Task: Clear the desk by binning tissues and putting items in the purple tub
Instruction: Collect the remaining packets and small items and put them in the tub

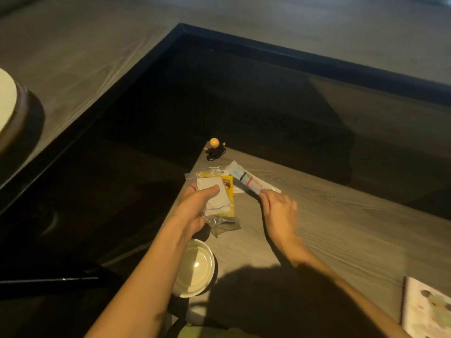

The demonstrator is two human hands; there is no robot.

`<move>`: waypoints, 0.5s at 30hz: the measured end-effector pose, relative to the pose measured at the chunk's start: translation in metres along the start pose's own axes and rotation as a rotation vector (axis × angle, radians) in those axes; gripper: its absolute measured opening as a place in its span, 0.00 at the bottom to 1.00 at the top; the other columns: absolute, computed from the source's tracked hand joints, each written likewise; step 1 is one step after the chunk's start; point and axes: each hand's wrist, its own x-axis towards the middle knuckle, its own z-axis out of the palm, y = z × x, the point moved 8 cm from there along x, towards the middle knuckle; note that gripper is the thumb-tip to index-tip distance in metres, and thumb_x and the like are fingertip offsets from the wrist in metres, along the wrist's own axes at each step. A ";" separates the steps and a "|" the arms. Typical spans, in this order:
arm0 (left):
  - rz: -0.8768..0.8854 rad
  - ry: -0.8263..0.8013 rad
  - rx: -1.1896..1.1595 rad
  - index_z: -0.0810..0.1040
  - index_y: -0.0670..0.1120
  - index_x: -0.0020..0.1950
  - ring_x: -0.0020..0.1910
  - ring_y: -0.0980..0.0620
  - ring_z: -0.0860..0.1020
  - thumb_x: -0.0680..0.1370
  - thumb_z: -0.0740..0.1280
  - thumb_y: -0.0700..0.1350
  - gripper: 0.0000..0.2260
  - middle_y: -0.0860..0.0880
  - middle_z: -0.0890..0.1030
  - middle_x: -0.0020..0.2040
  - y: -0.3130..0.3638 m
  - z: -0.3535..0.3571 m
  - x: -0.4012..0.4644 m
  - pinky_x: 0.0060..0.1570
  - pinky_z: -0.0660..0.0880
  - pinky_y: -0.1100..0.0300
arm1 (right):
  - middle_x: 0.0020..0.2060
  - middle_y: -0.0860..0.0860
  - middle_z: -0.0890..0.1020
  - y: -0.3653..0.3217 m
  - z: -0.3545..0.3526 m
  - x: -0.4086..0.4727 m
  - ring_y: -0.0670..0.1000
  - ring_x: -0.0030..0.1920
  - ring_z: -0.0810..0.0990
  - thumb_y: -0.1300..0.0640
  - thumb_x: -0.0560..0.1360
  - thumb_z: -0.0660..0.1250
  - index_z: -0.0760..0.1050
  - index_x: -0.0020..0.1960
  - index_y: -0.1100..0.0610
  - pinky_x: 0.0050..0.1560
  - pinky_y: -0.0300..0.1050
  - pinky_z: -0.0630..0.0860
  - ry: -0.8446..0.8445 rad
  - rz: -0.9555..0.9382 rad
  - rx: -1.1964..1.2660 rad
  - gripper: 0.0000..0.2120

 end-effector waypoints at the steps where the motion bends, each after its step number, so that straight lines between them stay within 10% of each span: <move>1: -0.001 -0.010 0.011 0.74 0.47 0.64 0.55 0.42 0.81 0.75 0.66 0.35 0.18 0.41 0.81 0.58 -0.002 0.003 0.001 0.52 0.78 0.43 | 0.49 0.57 0.82 0.008 -0.011 -0.004 0.58 0.48 0.80 0.54 0.80 0.54 0.74 0.59 0.57 0.53 0.56 0.75 0.056 0.072 0.102 0.14; 5: -0.026 -0.036 0.028 0.73 0.47 0.64 0.55 0.42 0.81 0.74 0.66 0.35 0.19 0.41 0.81 0.58 -0.011 0.016 0.004 0.51 0.78 0.42 | 0.42 0.52 0.78 0.006 -0.040 -0.016 0.55 0.42 0.80 0.55 0.79 0.55 0.73 0.56 0.57 0.42 0.51 0.79 0.150 0.225 0.476 0.12; 12: -0.035 -0.162 -0.063 0.74 0.44 0.66 0.58 0.41 0.79 0.67 0.64 0.66 0.34 0.39 0.80 0.60 -0.022 0.030 0.002 0.53 0.78 0.48 | 0.59 0.49 0.77 -0.079 -0.014 -0.032 0.46 0.60 0.72 0.43 0.74 0.61 0.76 0.54 0.52 0.62 0.45 0.69 -0.262 -0.245 0.357 0.16; 15: -0.033 -0.114 -0.081 0.73 0.43 0.66 0.51 0.44 0.83 0.72 0.68 0.54 0.26 0.42 0.83 0.52 -0.028 0.020 0.002 0.43 0.80 0.49 | 0.47 0.48 0.81 -0.084 -0.020 -0.026 0.43 0.49 0.77 0.45 0.75 0.58 0.79 0.47 0.53 0.55 0.40 0.70 -0.202 -0.279 0.440 0.15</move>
